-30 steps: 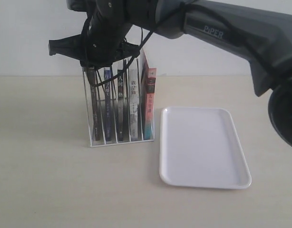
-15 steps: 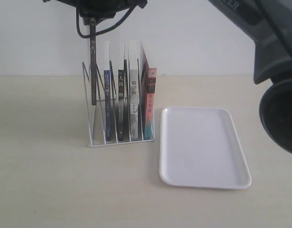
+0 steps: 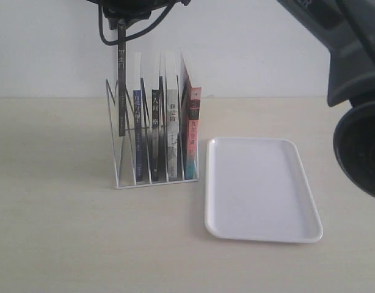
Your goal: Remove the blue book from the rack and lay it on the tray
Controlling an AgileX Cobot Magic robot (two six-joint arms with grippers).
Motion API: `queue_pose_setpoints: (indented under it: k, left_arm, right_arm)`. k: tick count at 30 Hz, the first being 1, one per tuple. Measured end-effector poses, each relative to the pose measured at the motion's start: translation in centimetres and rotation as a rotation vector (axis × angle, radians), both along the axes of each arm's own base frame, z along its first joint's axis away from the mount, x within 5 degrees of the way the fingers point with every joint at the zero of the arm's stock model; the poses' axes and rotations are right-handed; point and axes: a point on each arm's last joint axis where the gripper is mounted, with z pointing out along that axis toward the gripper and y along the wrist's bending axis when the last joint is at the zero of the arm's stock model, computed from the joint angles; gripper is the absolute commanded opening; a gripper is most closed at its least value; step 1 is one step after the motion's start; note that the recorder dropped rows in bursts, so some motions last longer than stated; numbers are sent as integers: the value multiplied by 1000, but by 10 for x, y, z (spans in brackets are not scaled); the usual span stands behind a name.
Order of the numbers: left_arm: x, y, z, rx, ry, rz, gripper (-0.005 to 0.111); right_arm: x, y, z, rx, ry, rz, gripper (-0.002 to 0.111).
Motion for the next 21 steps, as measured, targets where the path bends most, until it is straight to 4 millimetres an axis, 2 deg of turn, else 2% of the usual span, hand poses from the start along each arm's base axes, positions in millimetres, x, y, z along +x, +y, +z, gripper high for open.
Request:
queue_pose_setpoints:
  k: [17,21]
  left_arm:
    - [0,0,0,0,0,0,5]
    - [0,0,0,0,0,0,5]
  right_arm:
    - [-2,-2,-3,-33,28,-15,0]
    - [0,0,-9,-43,43,-19,0]
